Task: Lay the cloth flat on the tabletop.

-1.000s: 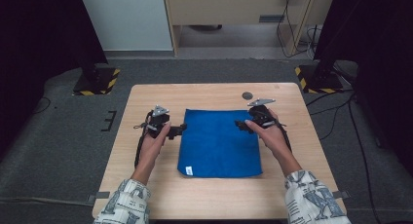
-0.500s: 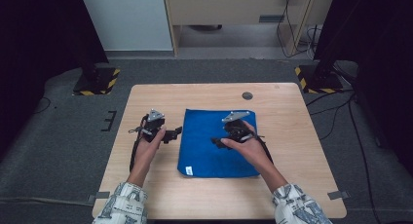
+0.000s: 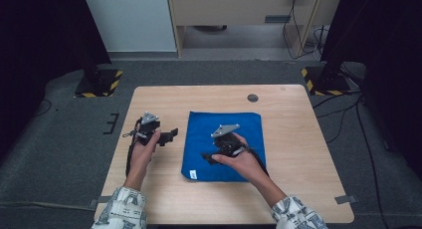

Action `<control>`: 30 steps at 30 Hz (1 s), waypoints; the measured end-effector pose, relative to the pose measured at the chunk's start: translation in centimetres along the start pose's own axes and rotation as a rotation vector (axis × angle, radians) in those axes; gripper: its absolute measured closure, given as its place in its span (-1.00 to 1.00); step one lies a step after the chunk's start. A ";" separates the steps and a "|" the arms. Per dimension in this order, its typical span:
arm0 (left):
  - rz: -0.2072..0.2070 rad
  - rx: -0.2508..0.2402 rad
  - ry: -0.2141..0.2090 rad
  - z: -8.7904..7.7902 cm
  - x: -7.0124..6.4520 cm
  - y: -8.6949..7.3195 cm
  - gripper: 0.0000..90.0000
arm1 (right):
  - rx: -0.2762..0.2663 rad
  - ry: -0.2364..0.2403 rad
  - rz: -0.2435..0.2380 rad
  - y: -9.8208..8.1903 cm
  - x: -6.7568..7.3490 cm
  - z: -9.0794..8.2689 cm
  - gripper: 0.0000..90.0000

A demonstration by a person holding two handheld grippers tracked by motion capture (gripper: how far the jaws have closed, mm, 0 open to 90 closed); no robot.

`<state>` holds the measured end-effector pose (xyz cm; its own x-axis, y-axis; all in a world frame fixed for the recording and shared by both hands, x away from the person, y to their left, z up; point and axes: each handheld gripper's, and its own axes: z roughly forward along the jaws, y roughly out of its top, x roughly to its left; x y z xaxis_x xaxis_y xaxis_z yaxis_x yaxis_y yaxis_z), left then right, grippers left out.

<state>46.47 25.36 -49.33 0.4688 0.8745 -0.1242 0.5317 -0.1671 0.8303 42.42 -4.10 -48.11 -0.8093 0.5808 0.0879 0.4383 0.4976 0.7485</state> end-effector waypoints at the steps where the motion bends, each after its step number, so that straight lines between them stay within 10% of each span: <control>1: -0.002 -0.001 0.001 0.0 0.1 0.0 -0.79 | 0.004 0.006 -0.005 0.0 0.3 0.0 -0.62; 30: -0.010 0.015 0.033 -0.5 1.6 -0.8 -0.79 | 0.030 0.126 -0.108 -1.1 7.2 1.8 0.23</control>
<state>46.47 27.07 -49.93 0.4401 0.8907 -0.1139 0.5466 -0.1651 0.8210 36.84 0.69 -49.52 -0.8943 0.4381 0.0908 0.3557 0.5731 0.7383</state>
